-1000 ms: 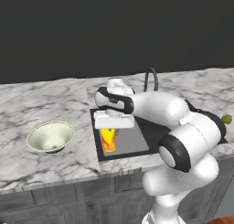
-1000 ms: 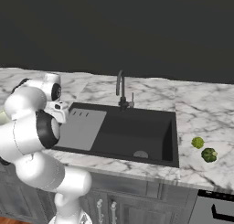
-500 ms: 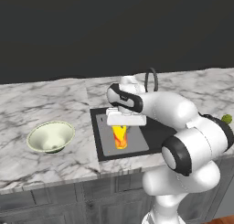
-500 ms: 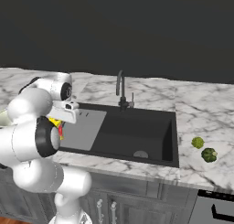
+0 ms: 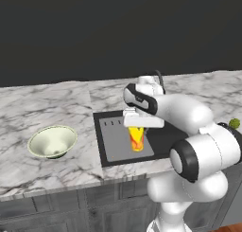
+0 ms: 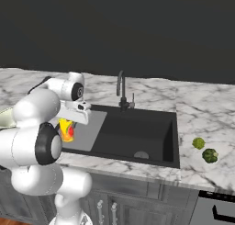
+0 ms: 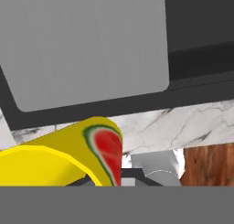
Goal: Remove the broccoli and broccoli from the sink. Then move the bowl and cup from the counter to the sink for washing.
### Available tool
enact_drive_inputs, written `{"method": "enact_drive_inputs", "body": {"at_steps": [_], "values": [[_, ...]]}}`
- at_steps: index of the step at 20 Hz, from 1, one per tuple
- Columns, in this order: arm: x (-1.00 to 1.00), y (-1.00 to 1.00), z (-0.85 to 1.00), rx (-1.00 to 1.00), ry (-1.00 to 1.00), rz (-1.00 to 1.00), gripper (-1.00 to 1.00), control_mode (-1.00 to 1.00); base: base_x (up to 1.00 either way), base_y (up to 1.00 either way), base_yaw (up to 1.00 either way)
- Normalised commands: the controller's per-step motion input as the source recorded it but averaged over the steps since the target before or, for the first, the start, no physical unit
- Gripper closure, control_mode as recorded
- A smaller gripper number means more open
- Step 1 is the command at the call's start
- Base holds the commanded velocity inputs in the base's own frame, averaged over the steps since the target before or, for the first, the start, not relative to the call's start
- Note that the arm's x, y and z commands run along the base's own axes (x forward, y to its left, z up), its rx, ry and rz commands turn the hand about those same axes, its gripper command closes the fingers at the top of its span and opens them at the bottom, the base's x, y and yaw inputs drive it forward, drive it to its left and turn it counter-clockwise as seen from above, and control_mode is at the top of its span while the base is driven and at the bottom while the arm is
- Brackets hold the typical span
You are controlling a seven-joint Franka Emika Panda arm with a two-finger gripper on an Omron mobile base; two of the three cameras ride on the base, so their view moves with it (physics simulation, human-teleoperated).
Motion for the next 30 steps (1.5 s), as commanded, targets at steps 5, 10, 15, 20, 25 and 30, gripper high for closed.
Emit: {"method": "enact_drive_inputs", "body": {"at_steps": [5, 10, 15, 20, 25, 30], "values": [[0.03, -0.49, 0.05, 0.00, 0.00, 0.00, 1.00, -1.00, 0.00, 0.00, 0.00], [0.03, -0.49, 0.06, 0.00, 0.00, 0.00, 1.00, -1.00, 0.00, 0.00, 0.00], [0.05, -0.48, 0.06, 0.00, 0.00, 0.00, 1.00, -1.00, 0.00, 0.00, 0.00], [0.04, -0.49, 0.02, 0.00, 0.00, 0.00, 1.00, -1.00, 0.00, 0.00, 0.00], [0.02, -0.49, 0.00, 0.00, 0.00, 0.00, 1.00, -1.00, 0.00, 0.00, 0.00], [0.00, -0.44, 0.00, 0.00, 0.00, 0.00, 1.00, -1.00, 0.00, 0.00, 0.00]]}}
